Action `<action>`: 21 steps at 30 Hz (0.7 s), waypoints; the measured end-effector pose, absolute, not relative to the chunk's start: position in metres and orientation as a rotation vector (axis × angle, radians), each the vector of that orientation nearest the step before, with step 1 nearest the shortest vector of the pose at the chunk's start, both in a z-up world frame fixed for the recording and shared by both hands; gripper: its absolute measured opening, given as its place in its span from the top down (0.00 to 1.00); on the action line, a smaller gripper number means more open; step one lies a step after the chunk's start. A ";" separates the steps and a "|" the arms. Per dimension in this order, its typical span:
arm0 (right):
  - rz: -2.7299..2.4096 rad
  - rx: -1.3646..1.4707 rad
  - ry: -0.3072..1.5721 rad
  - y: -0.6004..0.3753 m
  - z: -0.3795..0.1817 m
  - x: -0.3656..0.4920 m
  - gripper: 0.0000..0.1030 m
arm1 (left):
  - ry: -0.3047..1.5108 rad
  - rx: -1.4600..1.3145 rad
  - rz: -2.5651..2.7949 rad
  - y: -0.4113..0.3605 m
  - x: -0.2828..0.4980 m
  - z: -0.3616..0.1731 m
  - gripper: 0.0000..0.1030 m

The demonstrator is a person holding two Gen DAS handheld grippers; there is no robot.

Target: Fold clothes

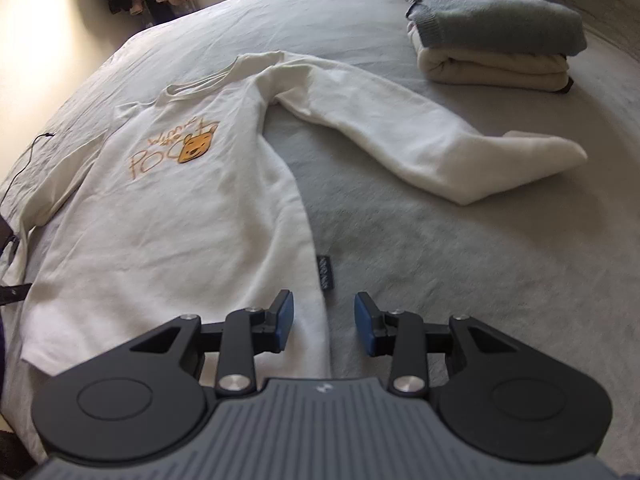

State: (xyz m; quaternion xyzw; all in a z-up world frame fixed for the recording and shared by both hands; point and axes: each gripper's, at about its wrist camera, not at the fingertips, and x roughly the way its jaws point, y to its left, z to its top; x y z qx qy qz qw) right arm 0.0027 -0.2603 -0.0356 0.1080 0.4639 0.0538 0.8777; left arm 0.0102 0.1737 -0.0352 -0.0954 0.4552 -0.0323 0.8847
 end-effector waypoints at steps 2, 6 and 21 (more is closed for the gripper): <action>0.115 0.240 0.979 -0.261 -0.038 0.001 0.63 | 0.947 -0.210 -0.107 0.174 0.006 -0.036 0.72; 0.122 0.292 0.988 -0.265 -0.040 -0.004 0.63 | 0.969 -0.275 -0.225 0.171 0.002 -0.039 0.71; 0.271 0.587 1.040 -0.291 -0.056 -0.015 0.62 | 1.010 -0.715 -0.501 0.166 -0.002 -0.069 0.71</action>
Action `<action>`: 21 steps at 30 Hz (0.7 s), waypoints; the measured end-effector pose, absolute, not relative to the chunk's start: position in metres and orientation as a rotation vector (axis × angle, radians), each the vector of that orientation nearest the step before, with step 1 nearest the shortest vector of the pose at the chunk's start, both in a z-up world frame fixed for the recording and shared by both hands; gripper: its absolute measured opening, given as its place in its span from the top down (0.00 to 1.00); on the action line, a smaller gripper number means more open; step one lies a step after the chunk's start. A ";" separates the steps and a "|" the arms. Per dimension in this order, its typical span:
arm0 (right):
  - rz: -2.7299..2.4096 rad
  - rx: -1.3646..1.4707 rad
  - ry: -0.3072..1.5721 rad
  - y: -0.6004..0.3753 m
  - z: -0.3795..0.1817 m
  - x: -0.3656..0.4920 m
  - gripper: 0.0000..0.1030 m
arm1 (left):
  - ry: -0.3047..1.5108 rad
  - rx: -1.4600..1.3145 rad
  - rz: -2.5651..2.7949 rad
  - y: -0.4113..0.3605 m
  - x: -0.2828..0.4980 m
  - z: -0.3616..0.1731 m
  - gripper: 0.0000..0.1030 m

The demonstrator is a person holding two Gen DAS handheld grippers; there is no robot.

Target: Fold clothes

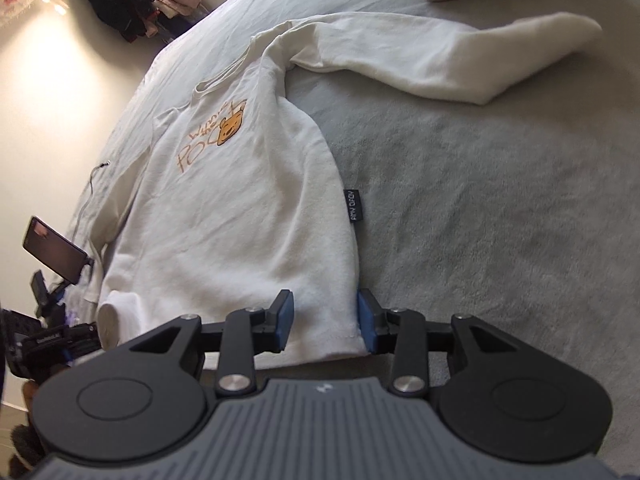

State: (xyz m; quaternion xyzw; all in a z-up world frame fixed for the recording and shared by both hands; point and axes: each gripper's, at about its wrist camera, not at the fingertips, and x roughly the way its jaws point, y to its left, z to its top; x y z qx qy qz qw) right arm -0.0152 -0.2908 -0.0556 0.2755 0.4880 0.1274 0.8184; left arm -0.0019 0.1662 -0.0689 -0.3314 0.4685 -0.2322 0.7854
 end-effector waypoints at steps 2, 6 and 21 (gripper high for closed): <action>0.277 0.619 1.043 -0.294 -0.056 -0.015 0.62 | 1.003 -0.760 -0.527 0.163 -0.002 -0.070 0.71; 0.285 0.673 1.051 -0.300 -0.058 -0.015 0.62 | 0.965 -0.829 -0.560 0.159 -0.001 -0.069 0.71; 0.381 0.797 1.106 -0.300 -0.066 -0.018 0.69 | 0.840 -0.940 -0.646 0.171 -0.004 -0.056 0.65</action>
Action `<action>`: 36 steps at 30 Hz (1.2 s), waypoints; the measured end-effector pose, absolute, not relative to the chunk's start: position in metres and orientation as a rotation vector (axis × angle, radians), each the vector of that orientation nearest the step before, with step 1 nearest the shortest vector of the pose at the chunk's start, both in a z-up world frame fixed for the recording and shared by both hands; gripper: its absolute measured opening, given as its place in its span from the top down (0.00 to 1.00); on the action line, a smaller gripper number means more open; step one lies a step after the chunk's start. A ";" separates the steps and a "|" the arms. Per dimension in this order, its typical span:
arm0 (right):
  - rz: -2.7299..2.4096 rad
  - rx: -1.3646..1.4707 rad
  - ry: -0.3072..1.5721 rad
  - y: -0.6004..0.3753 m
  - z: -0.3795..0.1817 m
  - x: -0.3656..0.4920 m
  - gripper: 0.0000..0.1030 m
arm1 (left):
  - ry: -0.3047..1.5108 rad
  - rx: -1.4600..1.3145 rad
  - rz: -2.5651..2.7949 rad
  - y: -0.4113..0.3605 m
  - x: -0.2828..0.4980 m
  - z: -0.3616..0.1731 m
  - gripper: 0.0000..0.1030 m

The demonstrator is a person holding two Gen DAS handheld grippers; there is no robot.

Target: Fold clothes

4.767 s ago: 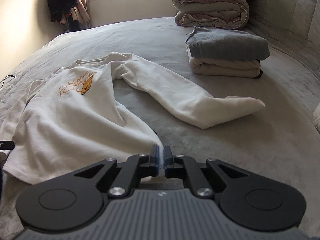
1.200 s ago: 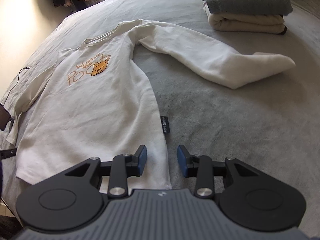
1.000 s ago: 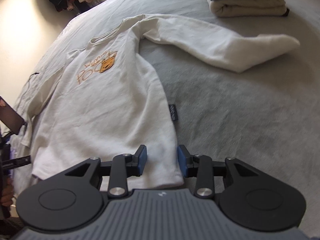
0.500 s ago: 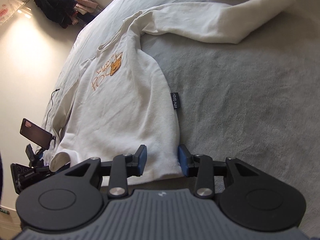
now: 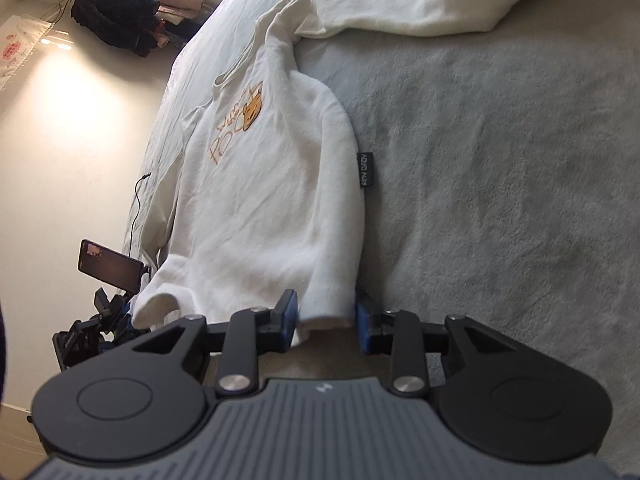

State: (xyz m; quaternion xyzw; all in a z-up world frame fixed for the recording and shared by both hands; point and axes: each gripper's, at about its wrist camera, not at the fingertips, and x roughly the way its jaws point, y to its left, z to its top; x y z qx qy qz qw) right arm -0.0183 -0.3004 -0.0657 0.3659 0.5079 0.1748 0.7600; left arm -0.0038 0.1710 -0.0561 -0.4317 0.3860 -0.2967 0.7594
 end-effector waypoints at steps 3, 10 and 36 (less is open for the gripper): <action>0.373 0.808 1.104 -0.303 -0.066 -0.018 0.73 | 0.884 -0.905 -0.619 0.167 -0.002 -0.058 0.64; 0.380 0.788 1.055 -0.302 -0.058 -0.018 0.86 | 0.973 -0.783 -0.619 0.157 -0.003 -0.056 0.78; 0.350 0.697 1.113 -0.309 -0.065 -0.012 0.82 | 1.147 -0.392 -0.476 0.188 -0.024 -0.055 0.94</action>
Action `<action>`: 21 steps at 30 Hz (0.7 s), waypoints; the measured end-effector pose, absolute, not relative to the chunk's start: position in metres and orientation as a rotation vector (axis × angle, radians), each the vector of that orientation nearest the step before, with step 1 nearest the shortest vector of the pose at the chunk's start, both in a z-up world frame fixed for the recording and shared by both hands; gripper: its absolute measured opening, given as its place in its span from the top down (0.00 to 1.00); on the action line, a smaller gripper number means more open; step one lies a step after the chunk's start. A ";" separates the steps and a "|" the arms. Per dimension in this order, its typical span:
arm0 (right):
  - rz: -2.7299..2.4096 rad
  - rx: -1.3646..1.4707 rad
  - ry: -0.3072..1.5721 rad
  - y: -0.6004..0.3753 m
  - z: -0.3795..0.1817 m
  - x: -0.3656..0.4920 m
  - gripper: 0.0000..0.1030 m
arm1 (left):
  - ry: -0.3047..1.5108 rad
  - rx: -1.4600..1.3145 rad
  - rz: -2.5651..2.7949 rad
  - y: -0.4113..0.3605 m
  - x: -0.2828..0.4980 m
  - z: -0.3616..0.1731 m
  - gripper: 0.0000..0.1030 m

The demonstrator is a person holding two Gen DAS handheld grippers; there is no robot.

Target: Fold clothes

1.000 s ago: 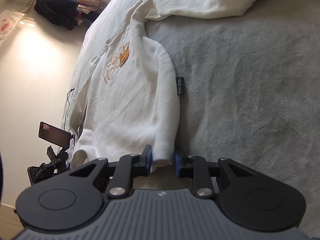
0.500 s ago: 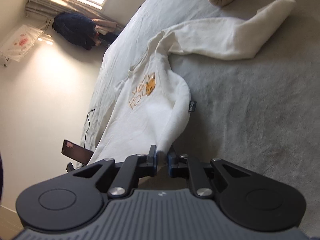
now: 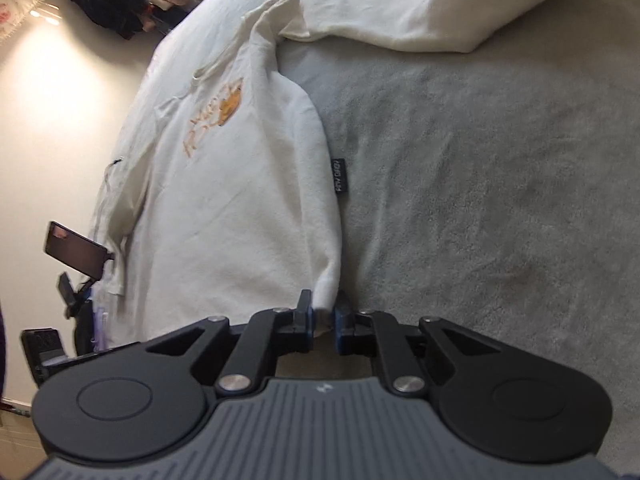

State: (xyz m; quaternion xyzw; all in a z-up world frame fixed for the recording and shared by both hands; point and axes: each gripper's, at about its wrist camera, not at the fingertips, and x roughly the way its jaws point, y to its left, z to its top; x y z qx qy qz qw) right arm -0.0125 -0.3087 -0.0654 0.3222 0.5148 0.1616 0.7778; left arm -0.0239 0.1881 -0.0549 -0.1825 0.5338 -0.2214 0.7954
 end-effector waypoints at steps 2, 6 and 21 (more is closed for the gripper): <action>0.375 0.737 1.112 -0.312 -0.067 -0.010 0.75 | 1.159 -0.375 -0.485 0.186 -0.021 -0.055 0.94; 0.398 0.873 1.094 -0.322 -0.075 -0.002 0.60 | 1.209 -0.406 -0.493 0.179 -0.009 -0.059 0.88; 0.255 0.781 1.003 -0.316 -0.042 -0.036 0.96 | 1.147 -0.358 -0.413 0.171 -0.033 -0.015 0.95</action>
